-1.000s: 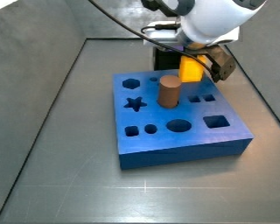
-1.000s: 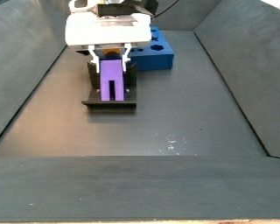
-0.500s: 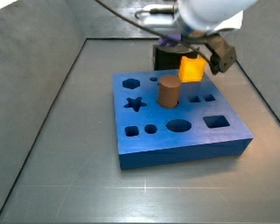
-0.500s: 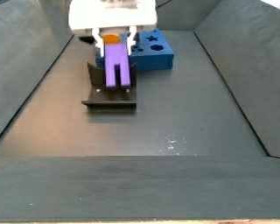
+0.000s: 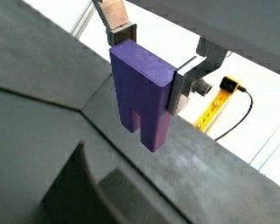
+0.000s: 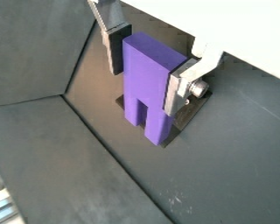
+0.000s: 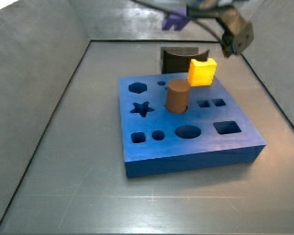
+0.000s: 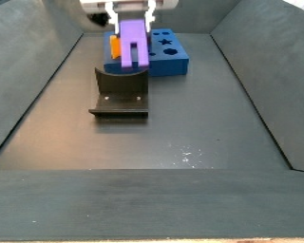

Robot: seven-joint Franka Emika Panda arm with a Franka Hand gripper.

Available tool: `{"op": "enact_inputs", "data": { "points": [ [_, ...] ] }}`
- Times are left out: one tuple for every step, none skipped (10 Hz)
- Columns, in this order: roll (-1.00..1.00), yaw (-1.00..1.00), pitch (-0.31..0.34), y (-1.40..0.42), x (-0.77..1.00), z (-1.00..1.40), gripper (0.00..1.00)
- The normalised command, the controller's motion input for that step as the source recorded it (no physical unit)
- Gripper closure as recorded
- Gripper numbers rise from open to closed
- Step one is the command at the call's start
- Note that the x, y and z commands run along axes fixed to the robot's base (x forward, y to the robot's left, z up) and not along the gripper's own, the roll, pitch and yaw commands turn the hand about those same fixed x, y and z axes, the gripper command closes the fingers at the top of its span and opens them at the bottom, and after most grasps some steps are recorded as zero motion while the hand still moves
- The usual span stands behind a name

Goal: Pick up the double-square object. Move up. Rotate the double-square object. Place the double-square object on the fixture. Regrasp the double-square object. Move to above the board. Insert the double-square object.
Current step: Move to above the board.

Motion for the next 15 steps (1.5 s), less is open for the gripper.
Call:
{"op": "enact_inputs", "data": {
  "points": [
    [-0.05, 0.05, 0.052, -0.12, -0.16, 1.00, 1.00],
    [-0.05, 0.05, 0.039, -0.11, -0.15, 1.00, 1.00],
    [-0.04, 0.05, 0.029, -0.10, -0.15, 1.00, 1.00],
    [-0.04, 0.05, 0.013, -0.09, -0.14, 1.00, 1.00],
    [-0.04, 0.04, 0.009, -0.09, -0.14, 1.00, 1.00],
    [-0.05, 0.03, 0.009, -0.07, -0.13, 1.00, 1.00],
    [-0.04, 0.02, 0.004, -0.06, -0.12, 1.00, 1.00],
    [-0.04, 0.01, 0.004, -0.04, -0.09, 0.84, 1.00],
    [-0.04, 0.01, 0.009, -0.03, -0.07, 0.67, 1.00],
    [-0.04, 0.00, 0.023, -0.02, -0.05, 0.44, 1.00],
    [-0.05, 0.00, 0.038, -0.02, -0.03, 0.27, 1.00],
    [-1.00, -0.09, -0.048, -1.00, -0.36, 0.25, 1.00],
    [-1.00, -0.09, -0.049, -1.00, -0.36, 0.24, 1.00],
    [-1.00, -0.10, -0.055, -1.00, -0.39, 0.28, 1.00],
    [-1.00, -0.10, -0.053, -1.00, -0.39, 0.27, 1.00]
  ]
}}
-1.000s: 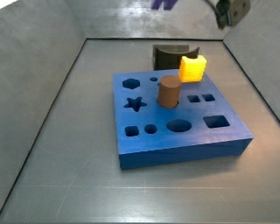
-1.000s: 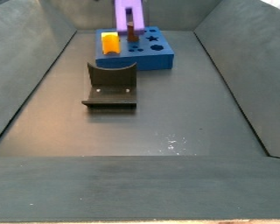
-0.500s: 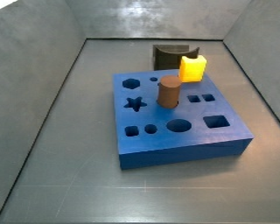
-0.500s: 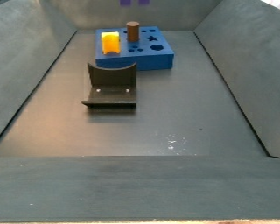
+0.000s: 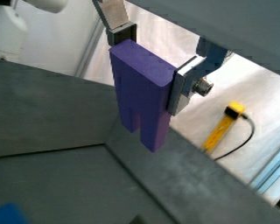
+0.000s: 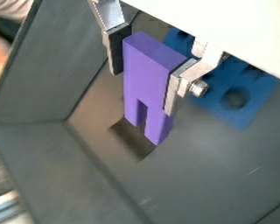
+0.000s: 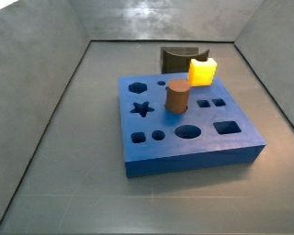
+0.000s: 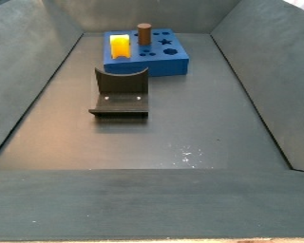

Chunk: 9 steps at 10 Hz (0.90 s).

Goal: Pick up the double-square object. Move up. Rotate the double-square object. Place the double-square object on the fixture. Regrasp the double-square object. Move to above the board. Insert the double-square object.
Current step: Move to above the board.

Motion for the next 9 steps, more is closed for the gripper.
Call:
{"op": "enact_inputs", "data": {
  "points": [
    [-1.00, -0.11, -0.048, -1.00, -0.41, 0.27, 1.00],
    [-1.00, -0.11, -0.044, -1.00, -0.42, 0.27, 1.00],
    [-1.00, -0.11, -0.039, -0.77, -0.35, 0.21, 1.00],
    [-1.00, -0.12, -0.036, -0.49, -0.25, 0.14, 1.00],
    [-1.00, -0.12, -0.031, -0.21, -0.15, 0.06, 1.00],
    [-1.00, -0.12, -0.034, -0.13, -0.12, 0.04, 1.00],
    [-1.00, -0.11, -0.039, -0.03, -0.09, 0.02, 1.00],
    [-1.00, -0.11, -0.044, -0.01, -0.07, 0.01, 1.00],
    [-0.78, -0.07, -0.039, 0.02, -0.06, 0.00, 1.00]
  ]
}}
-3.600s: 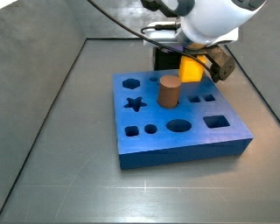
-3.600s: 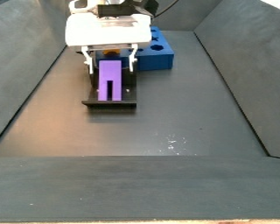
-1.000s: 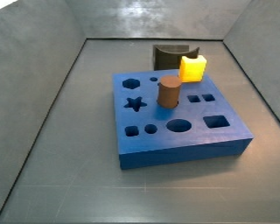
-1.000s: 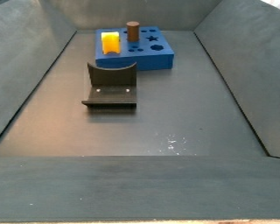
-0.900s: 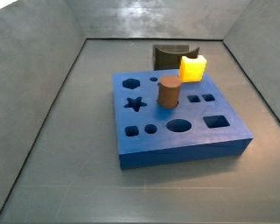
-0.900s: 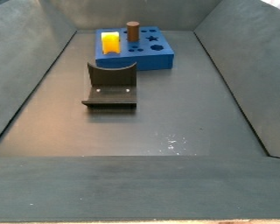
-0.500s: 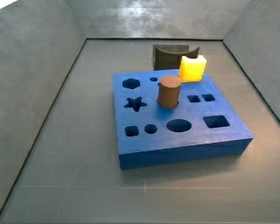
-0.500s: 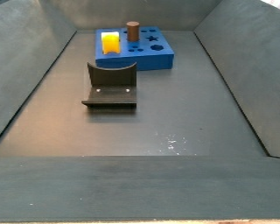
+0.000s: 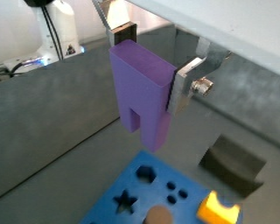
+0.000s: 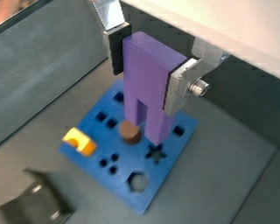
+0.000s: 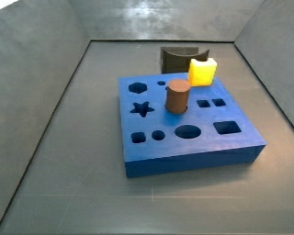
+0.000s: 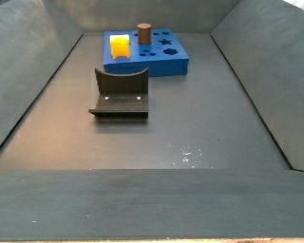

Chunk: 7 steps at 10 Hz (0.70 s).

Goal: Pick up the double-square object. Move up. Rotate the double-square object. Place the double-square object on the fixture. Regrasp the double-square object. Move to above the board. Insert the double-square object.
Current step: Move to above the board, then insert the double-square object.

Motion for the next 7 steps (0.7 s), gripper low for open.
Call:
{"op": "enact_inputs", "data": {
  "points": [
    [-0.55, -0.05, -0.033, 0.02, -0.05, 0.00, 1.00],
    [-0.36, -0.03, -0.032, 0.01, -0.04, 0.00, 1.00],
    [-0.09, 0.54, 0.000, 0.00, 0.68, -0.25, 1.00],
    [-0.06, 0.59, 0.000, 0.00, 0.64, -0.19, 1.00],
    [-0.05, 0.59, 0.000, 0.00, 0.64, -0.16, 1.00],
    [0.00, 0.55, 0.000, 0.00, 0.71, -0.08, 1.00],
    [0.00, 0.53, 0.000, 0.00, 0.75, -0.06, 1.00]
  ]
}}
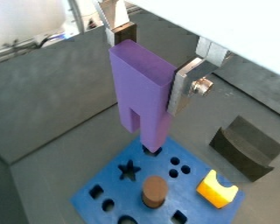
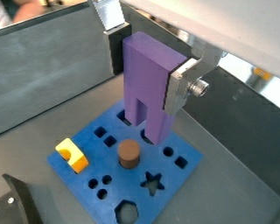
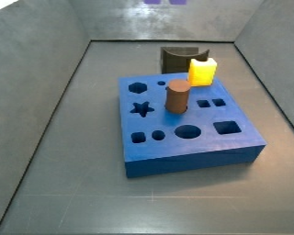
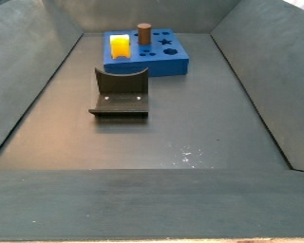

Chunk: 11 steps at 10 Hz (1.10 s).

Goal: Pick up the double-square object. Move up. Rotate the double-square object. Place the double-square object on the fixture. Regrasp the double-square object. Move to above the board. Insert the double-square object.
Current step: Insert the double-square object.

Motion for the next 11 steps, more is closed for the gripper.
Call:
{"op": "enact_inputs", "data": {
  "points": [
    [-0.01, 0.47, 0.000, 0.00, 0.81, -0.10, 1.00],
    [-0.04, 0.39, 0.000, 0.00, 0.90, -0.16, 1.00],
    [-0.01, 0.24, 0.000, 0.00, 1.00, -0.14, 1.00],
    [0.00, 0.03, 0.000, -0.13, 1.00, -0.15, 1.00],
    [0.01, 0.00, 0.000, -0.16, 1.00, -0.16, 1.00],
    [0.01, 0.00, 0.000, -0.15, 1.00, -0.15, 1.00],
    [0.03, 0.01, 0.000, -0.09, 1.00, -0.05, 1.00],
    [0.06, 0.05, 0.000, 0.00, 1.00, 0.00, 1.00],
    [0.09, 0.06, 0.000, 0.00, 1.00, 0.00, 1.00],
    [0.14, 0.03, -0.007, 0.00, 1.00, 0.05, 1.00],
    [0.18, 0.01, -0.010, 0.00, 1.00, 0.07, 1.00]
  ]
}}
